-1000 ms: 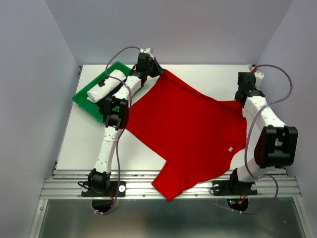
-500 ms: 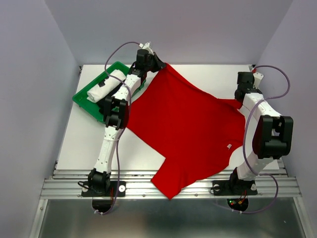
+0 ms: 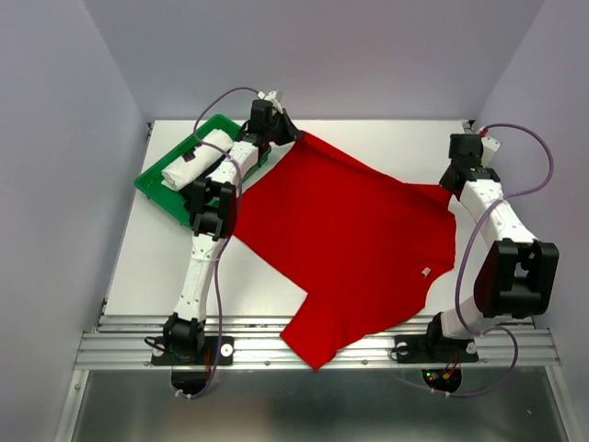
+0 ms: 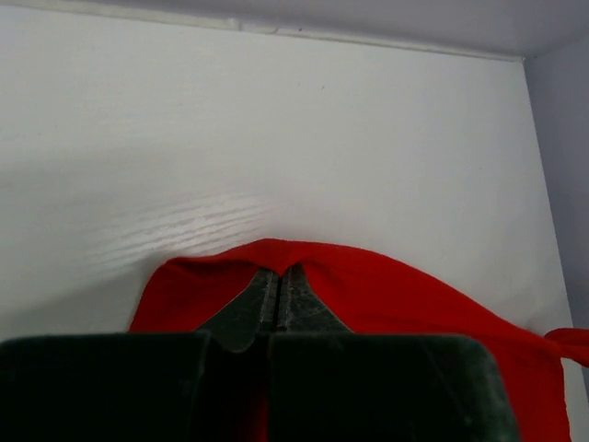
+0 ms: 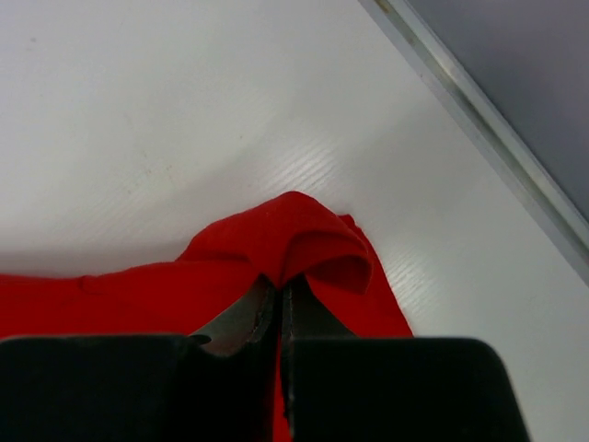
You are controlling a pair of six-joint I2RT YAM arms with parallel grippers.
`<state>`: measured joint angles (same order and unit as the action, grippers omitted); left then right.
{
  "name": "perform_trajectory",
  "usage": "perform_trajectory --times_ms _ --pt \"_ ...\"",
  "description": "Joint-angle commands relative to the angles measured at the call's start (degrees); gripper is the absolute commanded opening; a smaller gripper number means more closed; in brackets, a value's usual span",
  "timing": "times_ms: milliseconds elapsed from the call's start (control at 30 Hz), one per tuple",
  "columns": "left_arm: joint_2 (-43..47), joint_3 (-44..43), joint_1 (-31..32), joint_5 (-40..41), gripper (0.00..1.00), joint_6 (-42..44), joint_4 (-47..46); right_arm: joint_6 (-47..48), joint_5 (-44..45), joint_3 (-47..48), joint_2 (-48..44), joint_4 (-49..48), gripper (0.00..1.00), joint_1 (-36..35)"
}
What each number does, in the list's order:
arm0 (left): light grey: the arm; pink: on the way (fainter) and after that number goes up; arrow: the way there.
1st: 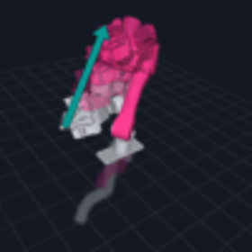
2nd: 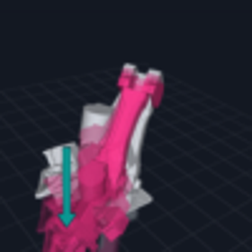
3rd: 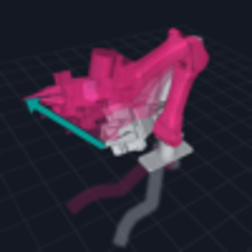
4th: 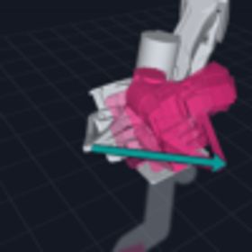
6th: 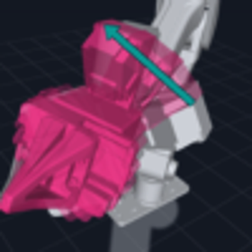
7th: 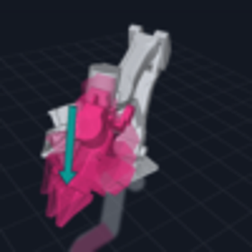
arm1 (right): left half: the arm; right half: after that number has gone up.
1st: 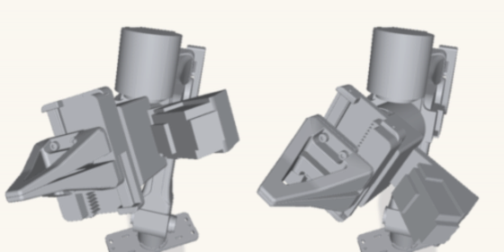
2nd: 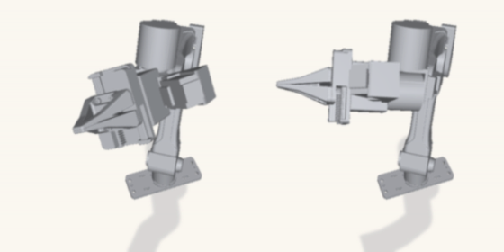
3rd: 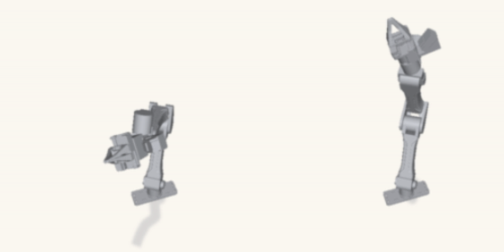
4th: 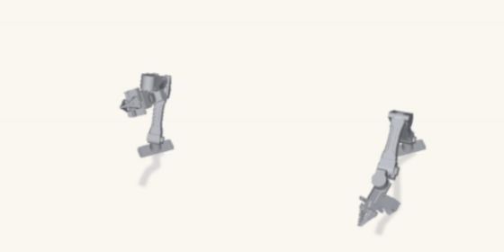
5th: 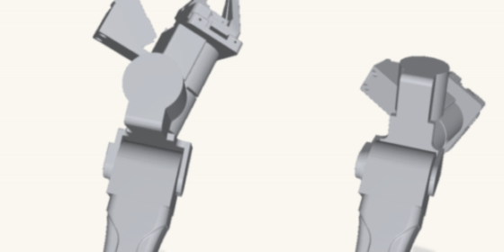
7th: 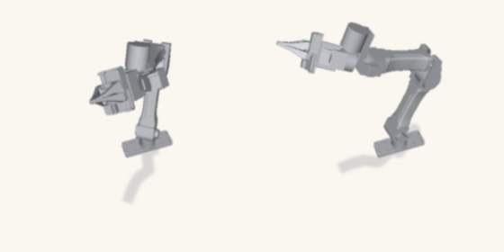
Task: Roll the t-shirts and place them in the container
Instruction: Fold the T-shirt at the center of the board.
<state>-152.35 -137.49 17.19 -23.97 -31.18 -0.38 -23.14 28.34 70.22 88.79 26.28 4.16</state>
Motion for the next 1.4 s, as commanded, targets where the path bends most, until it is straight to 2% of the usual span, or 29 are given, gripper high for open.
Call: perform_trajectory --times_ms 0,233,667,1133,1367 --pt "7.59 1.7 -1.28 -2.31 0.0 3.66 3.27 -4.1 -3.37 -3.06 -4.32 5.96 0.01 0.41" --pt "10.58 2.05 -1.98 -1.87 0.0 7.97 12.85 -8.59 -8.91 -8.25 -11.0 9.92 0.01 0.41" --pt "13.93 3.9 -2.6 -0.56 0.0 11.05 19.98 -10.52 -14.18 -14.93 -21.2 16.08 0.01 -0.99" --pt "14.63 5.48 -3.92 1.47 0.0 13.16 23.85 -17.82 -15.15 -18.53 -25.77 21.7 0.01 -6.45" --pt "14.45 5.83 -4.01 2.17 0.0 14.21 25.25 -19.31 -14.72 -18.8 -24.99 22.06 0.01 -9.35"
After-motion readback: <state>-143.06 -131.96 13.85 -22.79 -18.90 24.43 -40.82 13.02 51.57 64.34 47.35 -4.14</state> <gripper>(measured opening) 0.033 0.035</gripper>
